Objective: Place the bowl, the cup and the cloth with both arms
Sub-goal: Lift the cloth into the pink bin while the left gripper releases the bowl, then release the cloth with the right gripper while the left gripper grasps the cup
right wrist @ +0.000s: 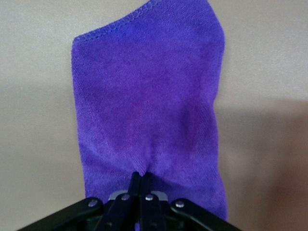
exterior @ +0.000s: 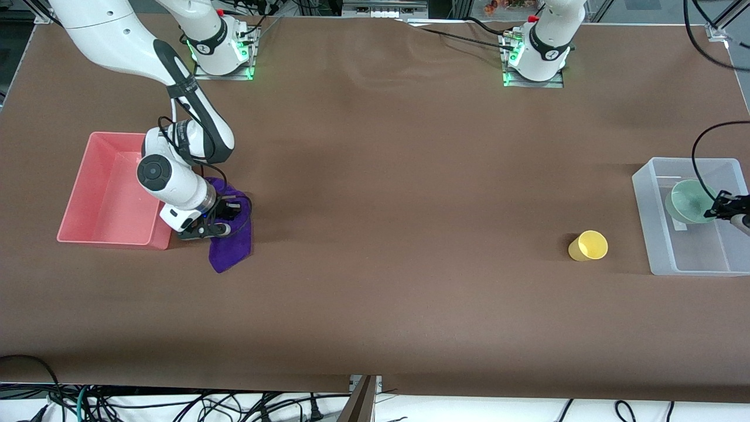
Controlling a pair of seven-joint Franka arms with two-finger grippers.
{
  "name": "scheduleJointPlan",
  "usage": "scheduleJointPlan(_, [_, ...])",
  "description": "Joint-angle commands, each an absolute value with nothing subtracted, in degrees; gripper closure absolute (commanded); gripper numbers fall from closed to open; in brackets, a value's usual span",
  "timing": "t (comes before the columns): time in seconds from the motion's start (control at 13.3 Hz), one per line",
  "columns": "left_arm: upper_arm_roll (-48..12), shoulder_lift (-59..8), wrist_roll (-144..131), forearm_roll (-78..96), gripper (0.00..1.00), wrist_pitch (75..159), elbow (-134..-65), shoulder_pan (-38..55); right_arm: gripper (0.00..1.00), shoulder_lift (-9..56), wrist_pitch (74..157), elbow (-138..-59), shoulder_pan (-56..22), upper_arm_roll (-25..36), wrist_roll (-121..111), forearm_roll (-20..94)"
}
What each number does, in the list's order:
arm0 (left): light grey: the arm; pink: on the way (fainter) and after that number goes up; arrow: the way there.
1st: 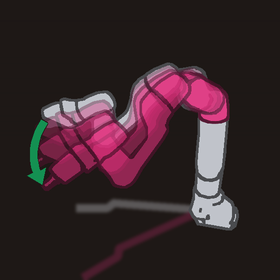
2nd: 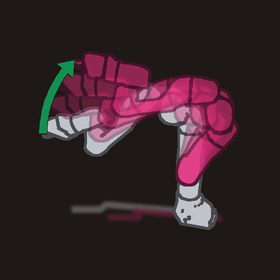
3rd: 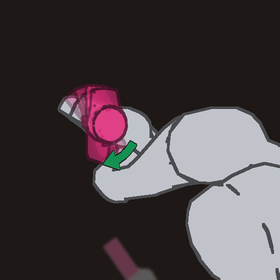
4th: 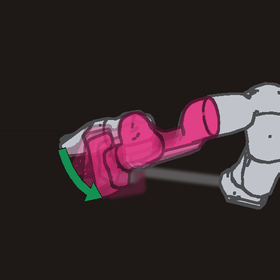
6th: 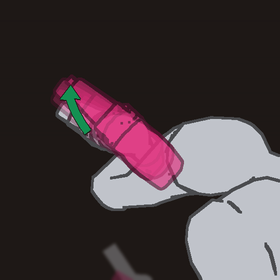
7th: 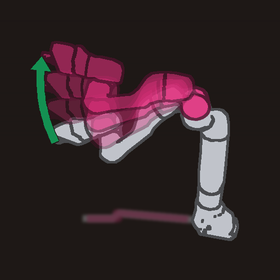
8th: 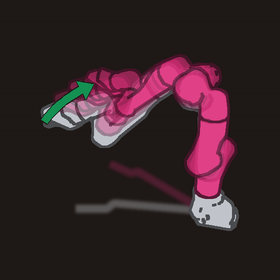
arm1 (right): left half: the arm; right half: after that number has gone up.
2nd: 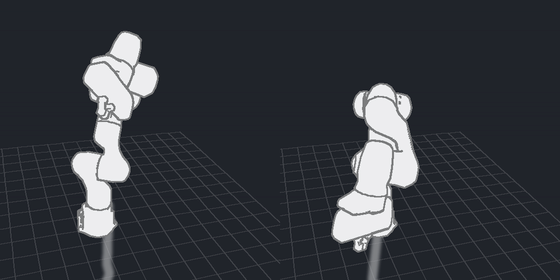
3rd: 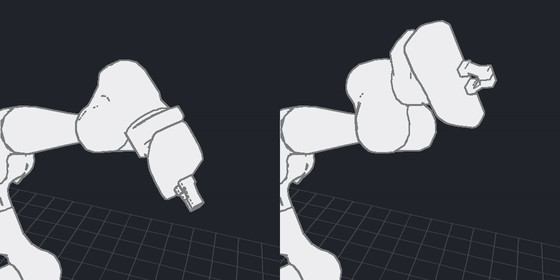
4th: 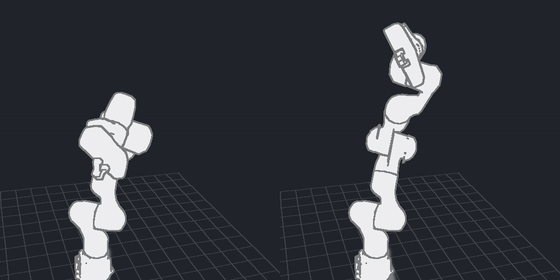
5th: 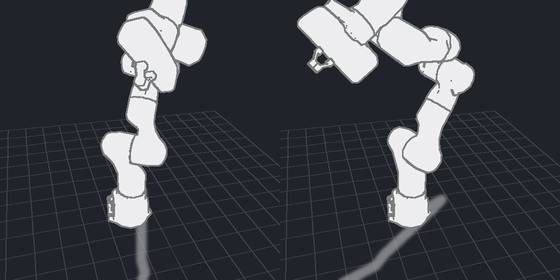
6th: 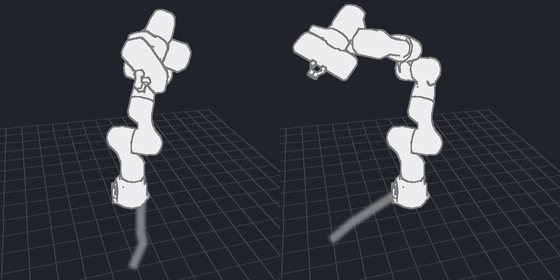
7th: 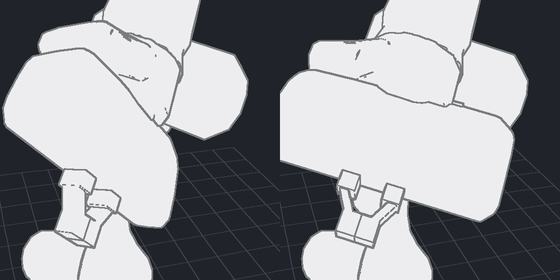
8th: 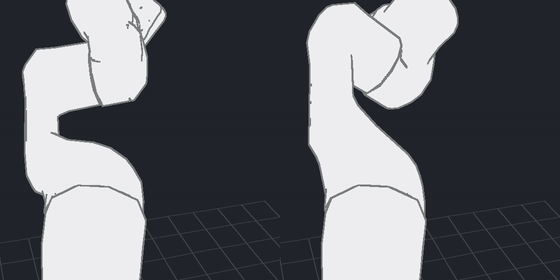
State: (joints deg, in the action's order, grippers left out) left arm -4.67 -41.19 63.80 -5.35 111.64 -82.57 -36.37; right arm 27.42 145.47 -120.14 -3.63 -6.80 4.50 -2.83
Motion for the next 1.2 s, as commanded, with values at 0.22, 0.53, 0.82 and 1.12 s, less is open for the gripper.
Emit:
scheduleJointPlan(0.22, [-5.4,-46.3,65.1,-6.9,0.01,115.9,-78.4,-38.3,1.00,23.8,135.3,-116.0,-4.0,-6.3,4.0,-3.1])
scheduleJointPlan(0.53, [-8.0,-39.9,63.6,-6.3,0.00,110.0,-77.9,-36.5,1.00,21.3,110.2,-101.1,-3.5,-5.0,1.2,-3.1])
scheduleJointPlan(0.82, [-8.7,-33.3,49.1,-6.2,0.00,100.3,-77.9,-27.8,1.00,19.8,85.1,-84.8,-3.5,0.7,-9.3,-3.3])
scheduleJointPlan(1.12, [-8.5,-36.9,32.8,-6.0,0.00,101.3,-78.7,-18.0,1.00,18.8,81.0,-83.9,-3.5,9.5,-23.2,-9.0])
